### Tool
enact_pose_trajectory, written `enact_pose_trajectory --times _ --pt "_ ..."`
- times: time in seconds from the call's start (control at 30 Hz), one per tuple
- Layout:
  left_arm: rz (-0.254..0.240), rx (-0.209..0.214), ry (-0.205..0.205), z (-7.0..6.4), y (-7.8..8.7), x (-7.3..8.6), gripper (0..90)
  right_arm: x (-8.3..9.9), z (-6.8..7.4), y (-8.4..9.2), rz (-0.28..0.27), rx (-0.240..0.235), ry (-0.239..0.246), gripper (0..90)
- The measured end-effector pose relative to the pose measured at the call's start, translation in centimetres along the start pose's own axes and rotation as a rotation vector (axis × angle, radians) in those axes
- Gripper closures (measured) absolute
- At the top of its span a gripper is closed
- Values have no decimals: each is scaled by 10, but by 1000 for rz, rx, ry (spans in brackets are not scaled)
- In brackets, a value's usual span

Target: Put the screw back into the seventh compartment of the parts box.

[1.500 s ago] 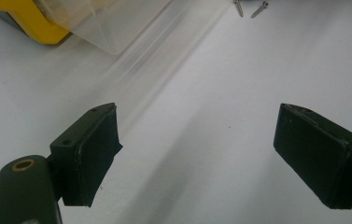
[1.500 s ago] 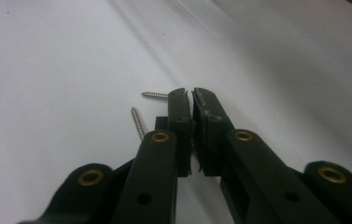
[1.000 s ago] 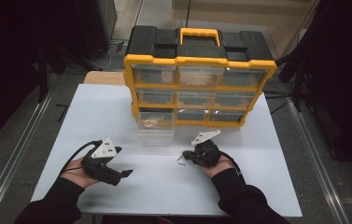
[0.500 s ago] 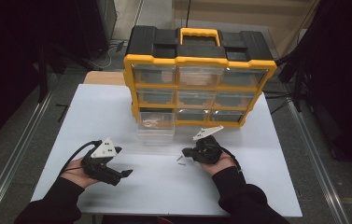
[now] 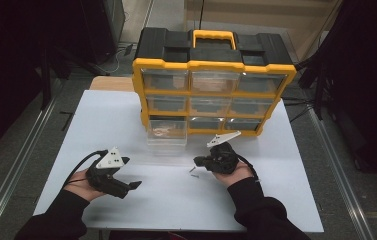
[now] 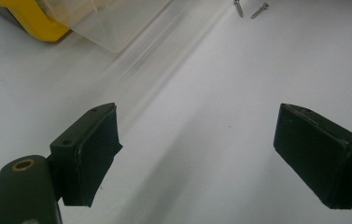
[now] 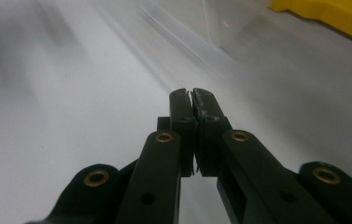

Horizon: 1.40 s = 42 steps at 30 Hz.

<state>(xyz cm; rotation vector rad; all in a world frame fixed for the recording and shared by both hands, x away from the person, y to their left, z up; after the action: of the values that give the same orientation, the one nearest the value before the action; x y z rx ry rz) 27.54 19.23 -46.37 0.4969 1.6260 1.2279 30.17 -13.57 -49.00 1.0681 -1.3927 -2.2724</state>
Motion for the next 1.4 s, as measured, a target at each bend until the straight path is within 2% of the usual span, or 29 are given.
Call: enact_pose_trajectory --times 0.43,0.77,0.87,1.07,1.4 --pt "1 1 -1 0 0 0 141 -8 8 12 -25 -14 12 895" --pt "-4 2 1 1 0 0 141 -14 13 15 -21 -27 13 896" --pt "-9 4 14 3 2 1 141 -15 17 17 -19 -22 21 896" --pt "0 7 10 4 1 2 141 -23 24 24 -23 -25 42 896" --pt "-7 15 10 3 1 1 141 -33 24 32 -20 -56 26 895"
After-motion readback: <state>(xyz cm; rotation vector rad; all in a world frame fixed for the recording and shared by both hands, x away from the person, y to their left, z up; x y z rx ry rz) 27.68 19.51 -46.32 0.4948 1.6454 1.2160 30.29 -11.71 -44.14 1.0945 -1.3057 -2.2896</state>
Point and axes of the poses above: each handheld gripper's, and its own axes: y roughly backward along the jaws, x roughly out of its underside, z roughly to its left, the point moved 2 cm from there along -y, roughly forward along the jaws, and after that the axes turned 15 degrees about z, right-handed, at the moved point
